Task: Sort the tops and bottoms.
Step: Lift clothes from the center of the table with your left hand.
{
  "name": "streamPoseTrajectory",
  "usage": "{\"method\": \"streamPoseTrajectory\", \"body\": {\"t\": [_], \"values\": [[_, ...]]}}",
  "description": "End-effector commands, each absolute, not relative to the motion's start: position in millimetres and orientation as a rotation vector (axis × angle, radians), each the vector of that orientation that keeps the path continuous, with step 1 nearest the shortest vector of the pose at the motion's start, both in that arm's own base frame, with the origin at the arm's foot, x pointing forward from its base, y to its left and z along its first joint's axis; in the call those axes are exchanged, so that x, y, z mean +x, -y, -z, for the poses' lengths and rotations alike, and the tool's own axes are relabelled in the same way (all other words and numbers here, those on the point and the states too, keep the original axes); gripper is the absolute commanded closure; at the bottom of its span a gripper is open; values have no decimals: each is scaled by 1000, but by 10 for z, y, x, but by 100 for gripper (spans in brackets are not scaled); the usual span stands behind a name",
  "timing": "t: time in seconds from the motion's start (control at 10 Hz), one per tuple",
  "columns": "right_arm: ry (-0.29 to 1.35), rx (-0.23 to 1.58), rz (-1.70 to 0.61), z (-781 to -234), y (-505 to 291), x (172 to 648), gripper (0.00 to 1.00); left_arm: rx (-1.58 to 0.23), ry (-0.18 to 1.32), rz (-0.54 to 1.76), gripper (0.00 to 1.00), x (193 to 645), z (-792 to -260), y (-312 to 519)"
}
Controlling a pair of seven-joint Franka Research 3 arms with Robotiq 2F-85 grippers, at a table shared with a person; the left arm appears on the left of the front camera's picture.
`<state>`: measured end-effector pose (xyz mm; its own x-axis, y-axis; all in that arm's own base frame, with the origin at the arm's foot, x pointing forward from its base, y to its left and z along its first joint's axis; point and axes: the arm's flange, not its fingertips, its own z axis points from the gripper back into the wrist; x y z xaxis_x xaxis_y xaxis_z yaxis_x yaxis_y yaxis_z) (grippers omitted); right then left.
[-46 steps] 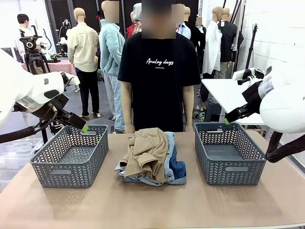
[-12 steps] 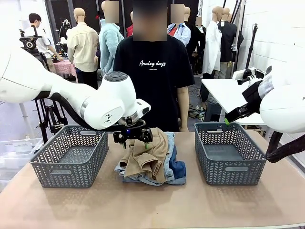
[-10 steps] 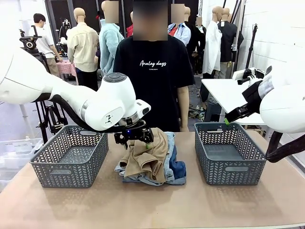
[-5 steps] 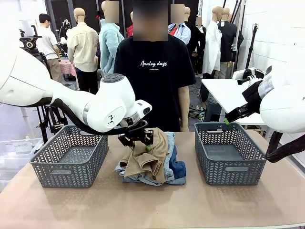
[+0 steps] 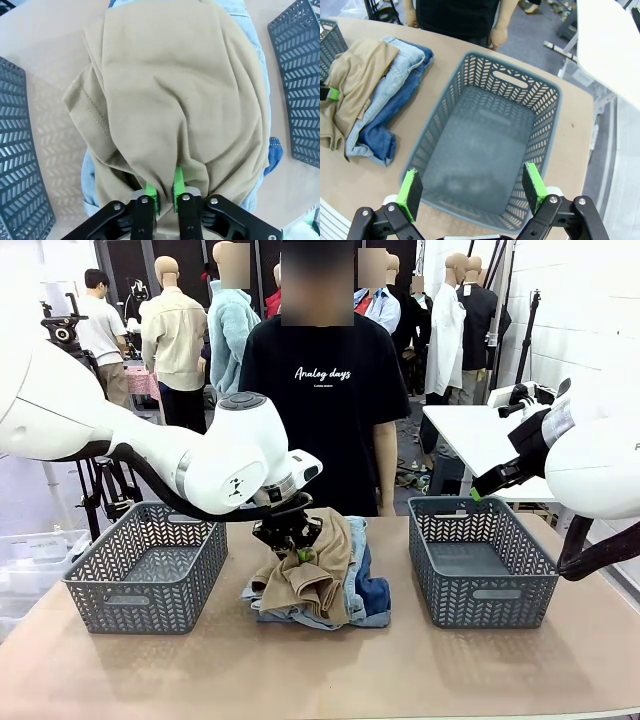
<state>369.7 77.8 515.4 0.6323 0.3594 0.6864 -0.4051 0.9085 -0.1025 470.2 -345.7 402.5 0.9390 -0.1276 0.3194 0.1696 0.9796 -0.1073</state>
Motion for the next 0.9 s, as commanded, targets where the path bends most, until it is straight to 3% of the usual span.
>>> {"method": "streamPoseTrajectory", "body": {"t": [0.0,0.5,0.7,0.8], "values": [[771,68,-438,-5145,-771,3704,0,-60,336,150,100,4652,-4191,3582],[771,68,-438,-5145,-771,3704,0,-36,479,273,100,4642,-5003,4036],[771,68,-438,-5145,-771,3704,0,-44,611,275,100,4578,-5274,4078],[771,68,-438,-5145,-771,3704,0,-54,490,284,100,4573,-5100,3984]]}}
